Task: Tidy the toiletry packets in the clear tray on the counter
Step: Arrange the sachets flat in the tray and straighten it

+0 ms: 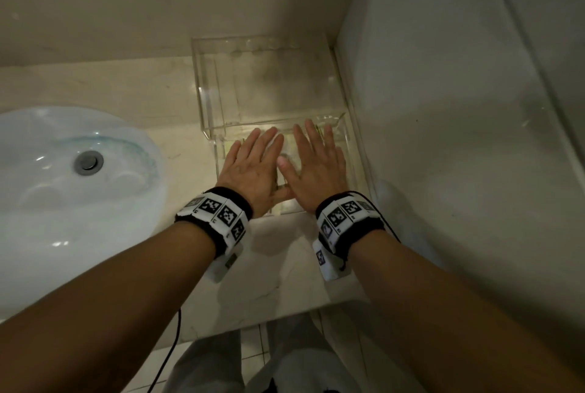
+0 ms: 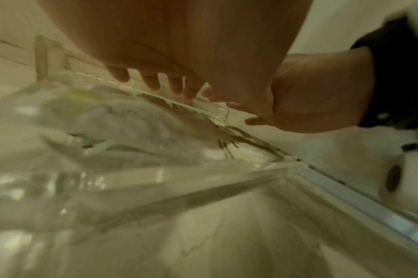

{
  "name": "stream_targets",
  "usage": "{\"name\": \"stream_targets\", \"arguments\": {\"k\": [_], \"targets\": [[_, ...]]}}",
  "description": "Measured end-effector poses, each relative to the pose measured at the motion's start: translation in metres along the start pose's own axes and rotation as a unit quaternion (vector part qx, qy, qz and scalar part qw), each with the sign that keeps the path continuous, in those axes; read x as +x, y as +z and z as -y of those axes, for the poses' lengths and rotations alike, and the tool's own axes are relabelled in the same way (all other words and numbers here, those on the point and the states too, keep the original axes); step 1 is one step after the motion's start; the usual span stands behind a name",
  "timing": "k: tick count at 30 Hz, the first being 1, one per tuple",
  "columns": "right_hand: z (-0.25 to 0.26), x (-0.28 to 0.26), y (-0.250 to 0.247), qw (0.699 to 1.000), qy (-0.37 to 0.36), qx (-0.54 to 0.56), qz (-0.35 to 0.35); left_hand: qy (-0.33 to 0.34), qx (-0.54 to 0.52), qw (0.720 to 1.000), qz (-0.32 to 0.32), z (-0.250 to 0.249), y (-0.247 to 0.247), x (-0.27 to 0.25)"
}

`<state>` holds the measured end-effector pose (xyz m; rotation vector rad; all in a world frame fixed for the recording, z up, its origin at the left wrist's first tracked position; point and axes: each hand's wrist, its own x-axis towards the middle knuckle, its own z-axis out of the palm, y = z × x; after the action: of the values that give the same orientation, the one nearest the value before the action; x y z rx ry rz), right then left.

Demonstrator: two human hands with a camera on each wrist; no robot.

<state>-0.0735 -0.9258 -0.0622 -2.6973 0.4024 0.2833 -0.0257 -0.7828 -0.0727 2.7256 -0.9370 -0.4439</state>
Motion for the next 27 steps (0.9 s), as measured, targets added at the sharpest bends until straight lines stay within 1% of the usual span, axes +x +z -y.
{"name": "stream_targets", "arguments": {"k": [2, 5, 7, 11, 16, 23, 27], "targets": [[-0.004, 0.001, 0.000, 1.000, 0.001, -0.002, -0.006, 0.004, 0.009, 1.000, 0.004, 0.000, 0.002, -0.002], [-0.019, 0.001, 0.011, 0.999, 0.019, -0.015, 0.029, -0.020, 0.021, 0.999, 0.037, 0.004, 0.009, -0.006], [-0.028, -0.001, 0.021, 0.999, 0.018, -0.029, 0.040, -0.035, 0.035, 0.998, 0.049, 0.009, 0.015, -0.007], [-0.030, -0.002, 0.031, 0.999, 0.016, -0.043, 0.011, -0.050, 0.071, 0.995, 0.051, 0.009, 0.021, -0.007], [-0.031, 0.000, 0.032, 0.999, 0.018, -0.048, 0.009, -0.052, 0.096, 0.993, 0.054, 0.005, 0.020, -0.005], [-0.029, -0.001, 0.029, 0.999, 0.019, -0.047, 0.015, -0.056, 0.091, 0.992, 0.067, 0.004, 0.018, -0.005], [-0.028, 0.001, 0.023, 0.998, 0.025, -0.021, 0.049, -0.060, 0.055, 0.995, 0.063, 0.003, 0.013, -0.006]]}}
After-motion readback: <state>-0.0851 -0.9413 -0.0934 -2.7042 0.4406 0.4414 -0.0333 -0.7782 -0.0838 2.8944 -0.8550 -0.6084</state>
